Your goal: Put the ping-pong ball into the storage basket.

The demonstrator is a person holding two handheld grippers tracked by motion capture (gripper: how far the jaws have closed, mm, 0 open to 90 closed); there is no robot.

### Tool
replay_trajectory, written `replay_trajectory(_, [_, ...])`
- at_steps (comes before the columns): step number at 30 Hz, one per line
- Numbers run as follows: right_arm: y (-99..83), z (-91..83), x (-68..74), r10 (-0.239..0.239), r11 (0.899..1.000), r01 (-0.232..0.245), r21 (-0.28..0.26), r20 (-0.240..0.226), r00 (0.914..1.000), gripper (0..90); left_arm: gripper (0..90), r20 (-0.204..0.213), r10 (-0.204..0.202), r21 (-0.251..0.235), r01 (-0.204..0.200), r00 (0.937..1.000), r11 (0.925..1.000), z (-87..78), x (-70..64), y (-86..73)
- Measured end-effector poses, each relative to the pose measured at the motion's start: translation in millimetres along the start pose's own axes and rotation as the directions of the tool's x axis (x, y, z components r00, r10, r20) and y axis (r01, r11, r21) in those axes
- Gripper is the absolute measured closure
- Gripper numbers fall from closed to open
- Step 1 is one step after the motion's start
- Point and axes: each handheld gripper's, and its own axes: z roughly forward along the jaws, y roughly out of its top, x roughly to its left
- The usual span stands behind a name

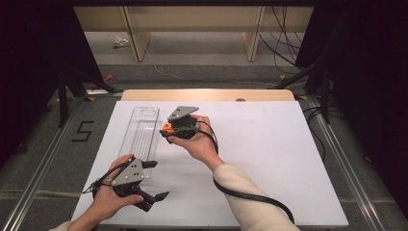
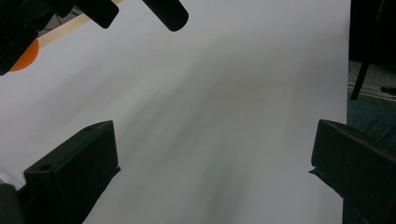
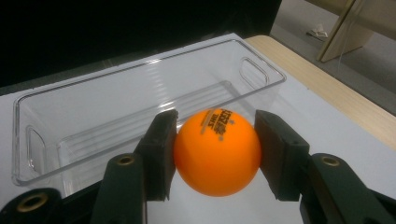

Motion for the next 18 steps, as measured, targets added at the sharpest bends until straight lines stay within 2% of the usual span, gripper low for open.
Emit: replay_trajectory(18, [7.7,7.4,2.2,-0.006,1.000,0.006,0.000,-0.008,0.9999,51.4,0.2,-0.005,0.008,0.004,-0.008,1.0000,1.0000,0.0,-0.4,0.2])
